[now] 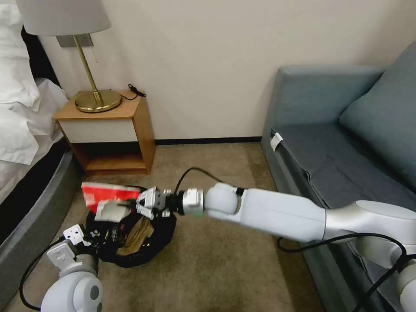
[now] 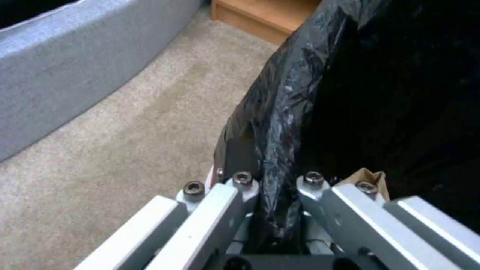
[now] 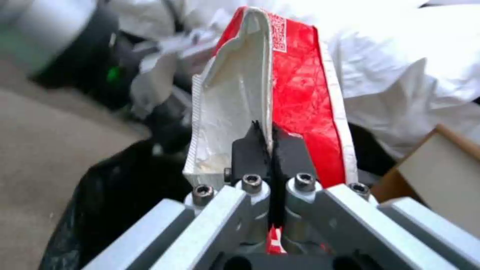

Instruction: Pick up the trash bin, then pick up the garbage on the floor and place it into the trash bin.

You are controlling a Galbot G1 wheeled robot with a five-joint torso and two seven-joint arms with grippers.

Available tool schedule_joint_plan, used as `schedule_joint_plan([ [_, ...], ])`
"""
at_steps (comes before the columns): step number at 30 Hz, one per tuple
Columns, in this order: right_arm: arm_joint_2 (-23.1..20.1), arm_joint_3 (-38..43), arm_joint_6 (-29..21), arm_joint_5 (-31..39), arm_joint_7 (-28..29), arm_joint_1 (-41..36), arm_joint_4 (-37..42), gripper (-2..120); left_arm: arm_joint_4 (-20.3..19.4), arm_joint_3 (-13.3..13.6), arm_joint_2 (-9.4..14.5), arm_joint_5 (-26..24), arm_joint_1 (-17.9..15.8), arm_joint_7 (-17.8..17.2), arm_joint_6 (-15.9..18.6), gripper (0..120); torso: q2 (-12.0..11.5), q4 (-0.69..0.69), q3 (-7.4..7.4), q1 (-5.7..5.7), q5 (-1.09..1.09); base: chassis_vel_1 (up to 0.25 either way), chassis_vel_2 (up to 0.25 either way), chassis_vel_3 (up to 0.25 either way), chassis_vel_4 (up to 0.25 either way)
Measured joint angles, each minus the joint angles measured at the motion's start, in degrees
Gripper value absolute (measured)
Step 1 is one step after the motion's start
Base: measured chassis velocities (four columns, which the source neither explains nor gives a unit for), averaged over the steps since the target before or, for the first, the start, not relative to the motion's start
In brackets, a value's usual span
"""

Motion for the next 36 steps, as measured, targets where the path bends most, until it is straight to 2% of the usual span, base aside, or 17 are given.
schedule_joint_plan([
  [7,1.6,-0.6,0.5,-1.3,0.5,-0.5,-2.9,0,-0.6,0.5,-0.2,-0.1,0.2,0.0,0.1,3,0.0,0.00,0.00,0.00,0.00,0.000,0.000,0.000,0.000],
  [9,1.6,-0.6,0.5,-1.6,0.5,-0.6,-3.1,6,-0.6,0.5,-0.2,-0.1,0.2,-0.1,0.1,3,0.0,0.00,0.00,0.00,0.00,0.000,0.000,0.000,0.000],
  [11,1.3,-0.7,0.5,-2.0,0.6,-0.8,-3.3,17,-0.6,0.4,-0.1,-0.2,0.1,-0.1,0.2,3,0.0,0.00,0.00,0.00,0.00,0.000,0.000,0.000,0.000],
  [12,1.3,-0.7,0.5,-2.0,0.6,-0.8,-3.3,17,-0.6,0.4,-0.1,-0.2,0.1,-0.1,0.2,3,0.0,0.00,0.00,0.00,0.00,0.000,0.000,0.000,0.000],
  [15,0.8,-0.7,0.5,-2.1,0.6,-0.9,-3.3,31,-0.6,0.4,0.0,-0.2,-0.1,-0.1,0.2,3,0.0,0.00,0.00,0.00,0.00,0.000,0.000,0.000,0.000],
  [16,0.8,-0.7,0.5,-2.1,0.6,-0.9,-3.3,31,-0.6,0.4,0.0,-0.2,-0.1,-0.1,0.2,3,0.0,0.00,0.00,0.00,0.00,0.000,0.000,0.000,0.000],
  [19,0.4,-0.4,0.8,-2.2,0.6,-1.0,-3.3,45,-0.5,0.5,0.0,-0.3,-0.1,-0.1,0.2,3,0.0,0.00,0.00,0.00,0.00,0.000,0.000,0.000,0.000],
  [20,0.4,-0.4,0.8,-2.2,0.6,-1.0,-3.3,45,-0.5,0.5,0.0,-0.3,-0.1,-0.1,0.2,3,0.0,0.00,0.00,0.00,0.00,0.000,0.000,0.000,0.000],
  [24,0.0,0.3,1.0,-2.4,0.5,-1.0,-3.4,64,-0.4,0.6,0.0,-0.3,-0.2,-0.1,0.2,3,0.0,0.00,0.00,0.00,0.01,0.000,0.000,0.000,0.000],
  [25,0.0,0.3,1.0,-2.4,0.5,-1.0,-3.4,64,-0.4,0.6,0.0,-0.3,-0.2,-0.1,0.2,3,0.0,0.00,0.00,0.00,0.01,0.000,0.000,0.000,0.000],
  [27,-0.1,0.7,1.2,-2.5,0.6,-1.1,-3.5,73,-0.3,0.6,-0.1,-0.3,-0.2,-0.1,0.2,3,0.0,0.00,0.00,0.00,0.01,0.000,0.000,0.000,0.000],
  [29,-0.1,1.8,1.2,-2.5,0.9,-1.2,-3.2,82,-0.3,0.6,-0.1,-1.8,-0.3,-0.5,0.3,3,0.0,0.00,0.00,0.00,0.01,0.000,0.000,0.000,0.000],
  [30,-0.1,1.8,1.2,-2.5,0.9,-1.2,-3.2,82,-0.3,0.6,-0.1,-1.8,-0.3,-0.5,0.3,3,0.0,0.00,0.00,0.00,0.01,0.000,0.000,0.000,0.000],
  [34,-1.0,4.2,1.1,-2.5,1.3,-1.2,-2.0,98,-0.1,0.1,0.2,-7.8,-0.5,-3.4,1.0,3,0.0,0.00,0.00,0.00,0.01,0.000,0.000,0.000,0.000],
  [36,-1.4,4.8,1.1,-2.5,1.3,-1.2,-1.7,99,0.0,0.0,0.3,-9.7,-0.6,-4.5,1.2,3,0.0,0.00,0.00,0.00,0.01,0.000,0.000,0.000,0.000],
])
